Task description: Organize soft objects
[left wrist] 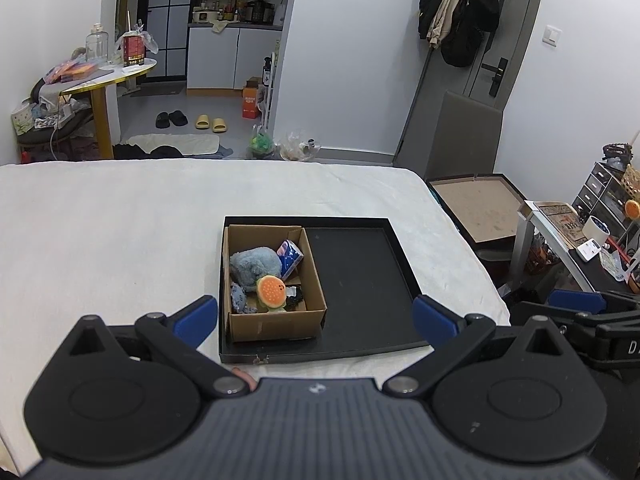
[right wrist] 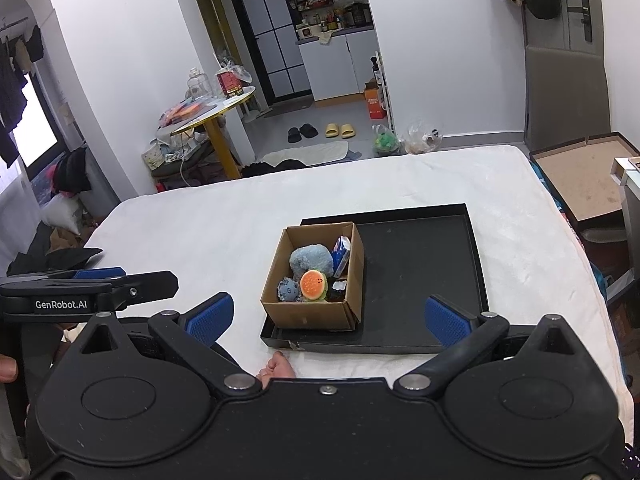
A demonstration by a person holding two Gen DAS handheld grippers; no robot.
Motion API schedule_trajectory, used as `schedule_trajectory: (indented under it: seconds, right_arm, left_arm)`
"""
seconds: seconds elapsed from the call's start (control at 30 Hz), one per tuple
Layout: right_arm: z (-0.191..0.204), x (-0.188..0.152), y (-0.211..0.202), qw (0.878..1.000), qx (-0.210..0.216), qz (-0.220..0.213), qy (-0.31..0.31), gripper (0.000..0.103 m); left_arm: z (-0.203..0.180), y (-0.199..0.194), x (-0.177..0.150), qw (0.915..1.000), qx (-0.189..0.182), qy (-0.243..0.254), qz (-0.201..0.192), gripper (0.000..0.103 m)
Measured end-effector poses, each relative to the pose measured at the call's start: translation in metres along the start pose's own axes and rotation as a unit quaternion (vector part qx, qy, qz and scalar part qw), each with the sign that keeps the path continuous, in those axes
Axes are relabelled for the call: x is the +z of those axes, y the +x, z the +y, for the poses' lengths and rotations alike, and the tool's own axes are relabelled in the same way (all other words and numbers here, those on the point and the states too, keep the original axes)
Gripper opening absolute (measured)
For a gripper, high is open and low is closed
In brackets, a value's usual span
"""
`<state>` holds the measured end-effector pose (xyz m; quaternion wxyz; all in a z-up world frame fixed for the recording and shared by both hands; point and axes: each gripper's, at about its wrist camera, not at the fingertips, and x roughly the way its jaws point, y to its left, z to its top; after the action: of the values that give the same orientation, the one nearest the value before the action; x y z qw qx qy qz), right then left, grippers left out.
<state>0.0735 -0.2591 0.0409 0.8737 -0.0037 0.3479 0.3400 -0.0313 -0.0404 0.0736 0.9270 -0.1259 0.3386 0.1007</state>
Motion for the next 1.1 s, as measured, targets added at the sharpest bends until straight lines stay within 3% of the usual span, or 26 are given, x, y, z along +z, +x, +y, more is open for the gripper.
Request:
schedule_trajectory:
  seconds: [1.1]
  right_arm:
    - [-0.0018, -0.0038, 0.0013, 1.000, 0.001, 0.001, 0.002, 0.103]
  left_arm:
    - [0.0034, 0.0008, -0.0003, 1.0000, 0.001, 0.001, 0.001, 0.103]
